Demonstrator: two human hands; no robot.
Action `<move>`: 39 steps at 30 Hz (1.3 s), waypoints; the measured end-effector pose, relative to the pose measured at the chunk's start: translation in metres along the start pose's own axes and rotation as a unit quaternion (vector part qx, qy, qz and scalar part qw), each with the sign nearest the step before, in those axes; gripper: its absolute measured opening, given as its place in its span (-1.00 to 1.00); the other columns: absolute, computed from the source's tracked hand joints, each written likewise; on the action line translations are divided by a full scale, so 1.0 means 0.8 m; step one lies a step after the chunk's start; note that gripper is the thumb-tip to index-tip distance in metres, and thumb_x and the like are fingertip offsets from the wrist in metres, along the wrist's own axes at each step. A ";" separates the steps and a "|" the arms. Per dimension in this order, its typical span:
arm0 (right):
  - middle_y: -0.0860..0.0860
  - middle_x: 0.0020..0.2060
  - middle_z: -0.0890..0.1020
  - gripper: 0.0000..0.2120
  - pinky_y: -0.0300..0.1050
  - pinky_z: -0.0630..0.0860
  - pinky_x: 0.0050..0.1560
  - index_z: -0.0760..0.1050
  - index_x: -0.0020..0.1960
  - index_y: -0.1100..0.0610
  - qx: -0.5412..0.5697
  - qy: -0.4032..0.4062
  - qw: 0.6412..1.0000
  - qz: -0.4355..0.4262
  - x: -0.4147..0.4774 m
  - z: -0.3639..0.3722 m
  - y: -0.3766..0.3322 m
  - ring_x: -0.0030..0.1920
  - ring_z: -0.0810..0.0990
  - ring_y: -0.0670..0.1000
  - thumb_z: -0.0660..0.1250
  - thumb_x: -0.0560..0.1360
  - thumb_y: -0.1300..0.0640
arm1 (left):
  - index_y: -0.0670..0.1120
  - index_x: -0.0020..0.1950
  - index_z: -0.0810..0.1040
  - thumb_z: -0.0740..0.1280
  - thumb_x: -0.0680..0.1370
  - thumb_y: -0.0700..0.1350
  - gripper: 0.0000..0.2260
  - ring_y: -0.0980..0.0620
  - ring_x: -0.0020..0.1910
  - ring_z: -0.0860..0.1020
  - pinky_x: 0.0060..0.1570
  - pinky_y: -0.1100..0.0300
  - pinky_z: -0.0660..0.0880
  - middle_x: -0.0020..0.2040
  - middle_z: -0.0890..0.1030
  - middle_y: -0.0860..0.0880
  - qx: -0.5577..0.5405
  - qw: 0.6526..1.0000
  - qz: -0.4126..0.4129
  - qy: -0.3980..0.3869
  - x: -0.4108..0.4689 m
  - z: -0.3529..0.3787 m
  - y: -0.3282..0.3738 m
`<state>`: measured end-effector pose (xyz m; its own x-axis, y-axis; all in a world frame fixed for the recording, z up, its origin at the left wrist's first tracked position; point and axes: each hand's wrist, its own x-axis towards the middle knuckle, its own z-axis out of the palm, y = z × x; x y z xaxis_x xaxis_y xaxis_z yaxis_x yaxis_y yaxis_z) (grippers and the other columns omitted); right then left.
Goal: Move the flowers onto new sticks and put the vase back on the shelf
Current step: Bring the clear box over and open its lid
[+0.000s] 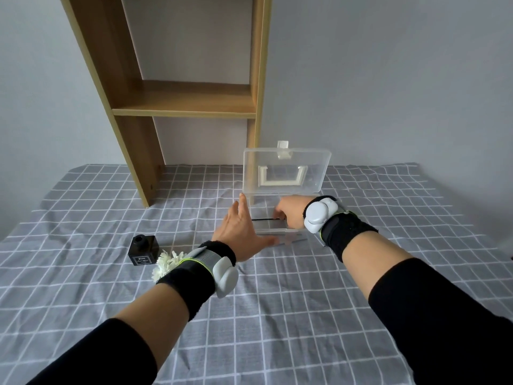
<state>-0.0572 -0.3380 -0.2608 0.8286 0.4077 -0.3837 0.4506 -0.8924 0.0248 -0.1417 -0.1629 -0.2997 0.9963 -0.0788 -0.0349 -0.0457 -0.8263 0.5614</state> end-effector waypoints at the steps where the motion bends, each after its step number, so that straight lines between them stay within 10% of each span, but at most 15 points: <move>1: 0.09 0.08 0.72 -0.64 0.11 0.64 0.14 0.64 0.18 0.16 -0.003 0.005 1.000 0.003 0.004 0.001 0.001 0.11 0.69 0.17 0.23 0.46 0.33 | -0.06 0.62 -0.28 0.45 0.28 0.44 0.25 -0.15 0.58 0.17 0.50 -0.04 0.26 0.63 0.03 -0.17 -0.002 1.000 -0.001 -0.002 0.002 0.002 0.000; 18: 0.20 -0.07 0.71 -0.82 -0.15 0.44 -0.20 0.65 -0.01 0.28 -0.024 0.005 0.998 0.053 0.008 0.018 0.001 -0.26 0.48 0.08 0.31 0.47 0.36 | -0.04 0.62 -0.26 0.47 0.29 0.41 0.23 -0.15 0.56 0.21 0.48 -0.05 0.29 0.61 0.10 -0.17 0.003 1.000 -0.001 -0.001 -0.003 -0.001 0.004; 26: 0.08 -0.37 0.42 -0.64 -0.13 0.39 -0.24 0.28 -0.38 0.12 0.016 0.048 0.997 0.064 0.007 0.026 0.007 -0.31 0.38 0.09 0.30 0.55 0.16 | -0.03 0.62 -0.27 0.45 0.30 0.43 0.23 -0.16 0.54 0.23 0.47 -0.04 0.29 0.59 0.15 -0.19 0.012 1.000 -0.003 -0.004 -0.003 -0.001 0.004; 39: 0.12 -0.41 0.29 -0.84 -0.13 0.24 -0.35 0.34 -0.44 0.16 0.024 0.108 0.993 0.045 -0.043 -0.017 0.001 -0.34 0.22 0.08 0.30 0.25 0.28 | -0.08 0.62 -0.26 0.43 0.32 0.42 0.21 -0.17 0.52 0.26 0.41 -0.05 0.35 0.58 0.16 -0.19 0.039 0.999 -0.016 0.001 -0.010 -0.005 0.009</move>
<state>-0.0808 -0.3504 -0.2350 0.9191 0.3535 -0.1743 0.3597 -0.9331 0.0042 -0.1500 -0.1659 -0.2925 0.9975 -0.0508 -0.0489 -0.0200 -0.8689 0.4946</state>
